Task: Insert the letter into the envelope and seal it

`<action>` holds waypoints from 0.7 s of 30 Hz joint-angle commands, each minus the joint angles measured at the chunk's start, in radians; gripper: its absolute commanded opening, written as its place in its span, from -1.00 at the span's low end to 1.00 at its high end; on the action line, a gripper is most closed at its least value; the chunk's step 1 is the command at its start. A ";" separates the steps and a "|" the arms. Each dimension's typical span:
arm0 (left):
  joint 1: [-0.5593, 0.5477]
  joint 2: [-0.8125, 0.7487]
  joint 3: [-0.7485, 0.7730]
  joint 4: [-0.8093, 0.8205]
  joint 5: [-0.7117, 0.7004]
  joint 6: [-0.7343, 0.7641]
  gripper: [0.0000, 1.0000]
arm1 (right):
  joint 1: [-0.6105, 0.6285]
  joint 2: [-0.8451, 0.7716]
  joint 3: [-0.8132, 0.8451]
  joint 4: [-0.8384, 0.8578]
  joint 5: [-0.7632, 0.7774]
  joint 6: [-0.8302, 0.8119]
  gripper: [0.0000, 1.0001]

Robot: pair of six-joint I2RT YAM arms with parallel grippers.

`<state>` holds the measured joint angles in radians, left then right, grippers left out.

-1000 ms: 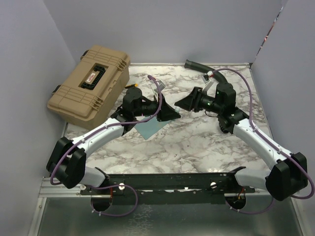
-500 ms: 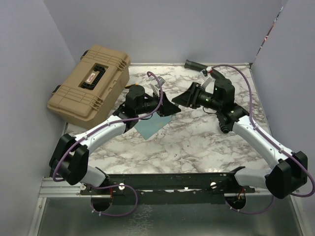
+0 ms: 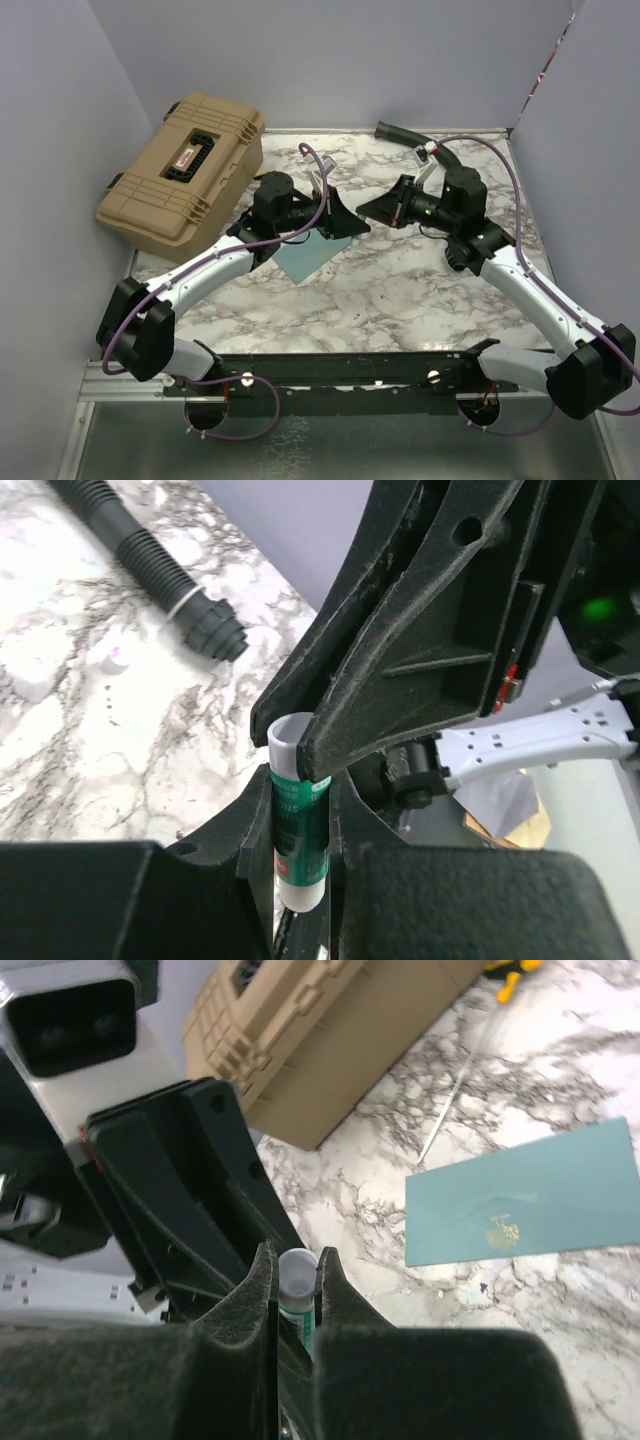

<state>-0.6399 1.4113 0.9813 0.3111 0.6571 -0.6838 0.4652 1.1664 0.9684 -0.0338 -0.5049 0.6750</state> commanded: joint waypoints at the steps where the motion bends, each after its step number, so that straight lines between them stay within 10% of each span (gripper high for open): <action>1: 0.006 -0.020 0.049 0.036 0.178 -0.065 -1.00 | 0.009 -0.039 -0.007 0.103 -0.301 -0.154 -0.99; 12: 0.068 -0.003 0.046 0.100 0.271 -0.088 -1.00 | 0.002 0.070 0.131 0.257 -0.930 -0.354 -0.99; 15: 0.075 -0.013 0.059 0.071 0.213 -0.034 -1.00 | 0.000 0.072 0.119 0.378 -0.692 -0.150 -0.99; 21: 0.074 -0.081 0.040 -0.006 0.002 0.136 -1.00 | 0.018 0.049 0.253 -0.075 0.129 -0.064 0.05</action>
<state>-0.5686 1.3647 1.0222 0.3779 0.8833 -0.6708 0.4484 1.2514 1.1378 0.0723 -0.8322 0.4889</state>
